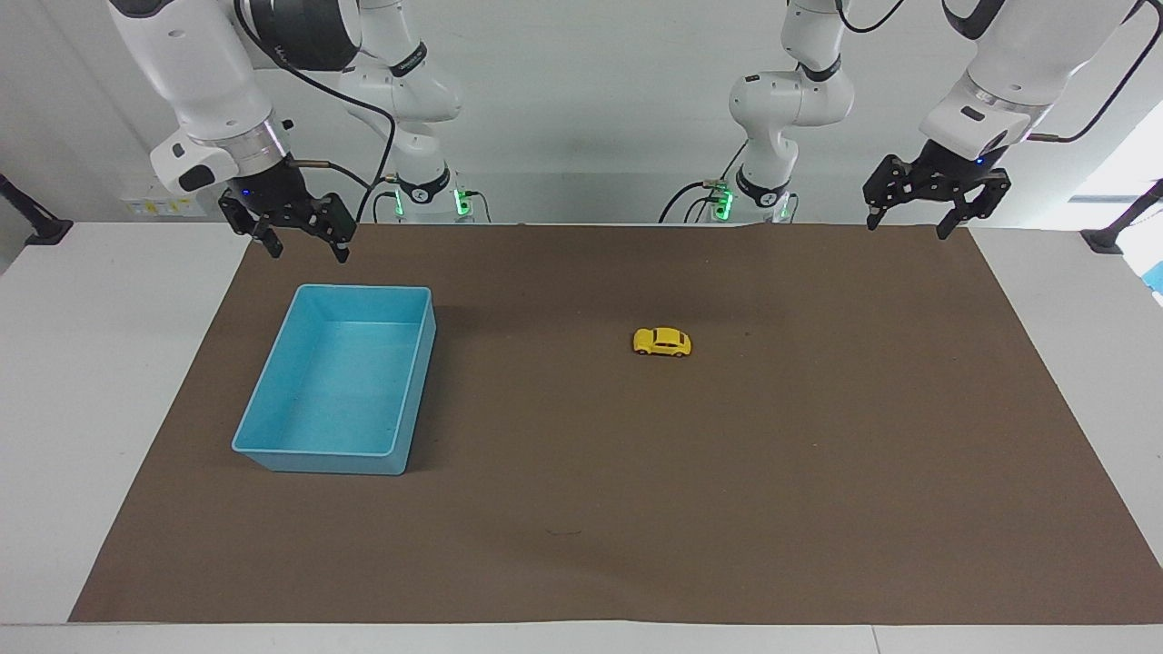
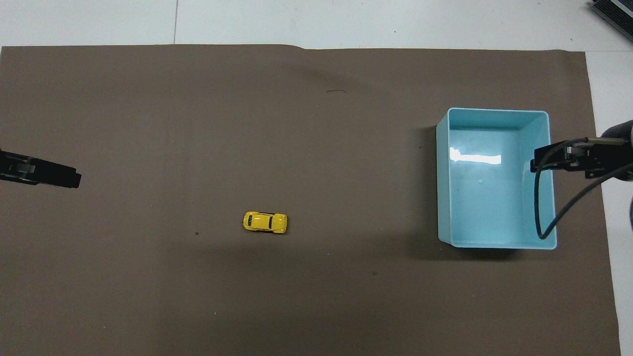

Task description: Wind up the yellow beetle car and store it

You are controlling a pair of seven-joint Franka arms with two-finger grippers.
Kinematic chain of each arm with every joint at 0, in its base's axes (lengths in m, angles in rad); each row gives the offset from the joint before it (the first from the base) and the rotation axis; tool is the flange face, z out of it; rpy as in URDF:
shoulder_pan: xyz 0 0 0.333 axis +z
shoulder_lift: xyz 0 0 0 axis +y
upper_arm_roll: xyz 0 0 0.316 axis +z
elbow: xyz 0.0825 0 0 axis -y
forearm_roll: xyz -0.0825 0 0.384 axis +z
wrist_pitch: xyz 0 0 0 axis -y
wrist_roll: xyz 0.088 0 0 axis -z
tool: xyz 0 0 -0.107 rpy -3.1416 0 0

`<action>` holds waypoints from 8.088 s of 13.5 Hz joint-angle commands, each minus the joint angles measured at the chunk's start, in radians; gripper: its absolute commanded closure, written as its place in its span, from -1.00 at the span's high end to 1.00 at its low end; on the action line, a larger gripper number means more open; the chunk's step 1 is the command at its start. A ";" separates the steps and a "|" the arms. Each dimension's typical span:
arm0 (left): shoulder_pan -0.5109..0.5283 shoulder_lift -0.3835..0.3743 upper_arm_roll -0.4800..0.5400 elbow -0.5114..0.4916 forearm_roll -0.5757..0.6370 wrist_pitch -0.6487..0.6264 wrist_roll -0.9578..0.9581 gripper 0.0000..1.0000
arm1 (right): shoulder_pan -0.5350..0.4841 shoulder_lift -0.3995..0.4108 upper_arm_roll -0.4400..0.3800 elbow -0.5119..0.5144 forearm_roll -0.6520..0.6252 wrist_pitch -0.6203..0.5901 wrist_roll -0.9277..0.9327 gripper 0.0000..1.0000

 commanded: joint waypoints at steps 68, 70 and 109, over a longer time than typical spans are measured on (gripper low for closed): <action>-0.456 0.213 -0.013 -0.677 -0.107 0.985 -2.145 -0.98 | -0.013 -0.011 0.005 -0.009 0.005 0.006 -0.014 1.00; -0.418 0.211 -0.013 -0.687 -0.107 0.978 -2.114 -0.98 | -0.013 -0.011 0.005 -0.009 0.005 0.006 -0.014 1.00; -0.169 0.210 -0.007 -0.510 -0.092 0.735 -1.948 1.00 | -0.013 -0.011 0.005 -0.009 0.005 0.006 -0.013 1.00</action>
